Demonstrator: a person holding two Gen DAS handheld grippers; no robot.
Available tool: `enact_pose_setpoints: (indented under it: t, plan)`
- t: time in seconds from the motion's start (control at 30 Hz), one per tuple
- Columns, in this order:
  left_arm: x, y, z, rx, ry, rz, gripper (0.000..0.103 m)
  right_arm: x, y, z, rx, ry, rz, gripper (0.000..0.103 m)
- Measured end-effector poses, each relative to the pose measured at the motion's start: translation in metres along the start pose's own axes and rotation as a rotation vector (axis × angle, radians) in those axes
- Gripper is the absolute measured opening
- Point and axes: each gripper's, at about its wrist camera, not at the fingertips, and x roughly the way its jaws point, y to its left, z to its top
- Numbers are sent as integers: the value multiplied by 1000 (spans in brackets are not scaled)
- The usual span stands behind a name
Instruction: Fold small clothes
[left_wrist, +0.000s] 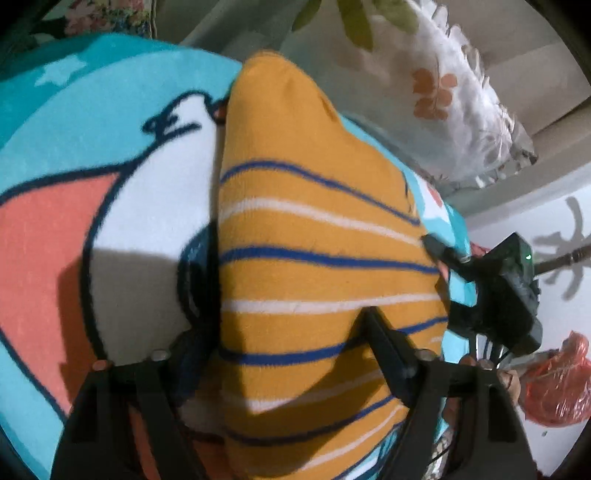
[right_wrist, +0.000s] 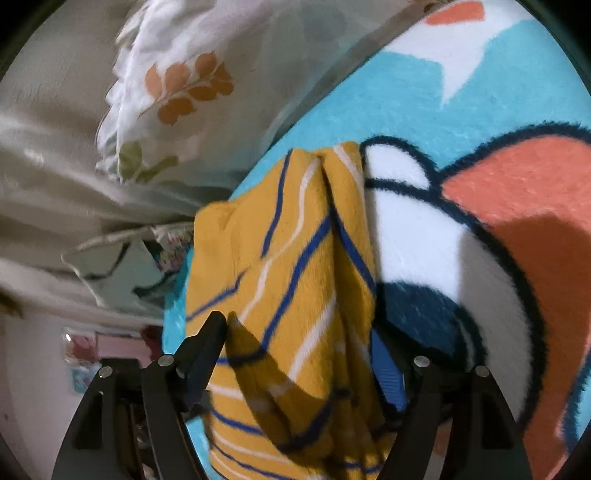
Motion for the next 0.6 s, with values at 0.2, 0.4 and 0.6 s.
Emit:
enact_pose_setpoints:
  t: [0.2,0.4,0.6]
  plan:
    - [-33,-11,5,64,-35,75,40,9,31,-2,-35,21,11,57]
    - [-65,5,14,14,-82,-12,38,15,59,-5,-46,28,134,52]
    - [-65,11,21,14,-127,74,63,10,50,-3,2,-21,97,53]
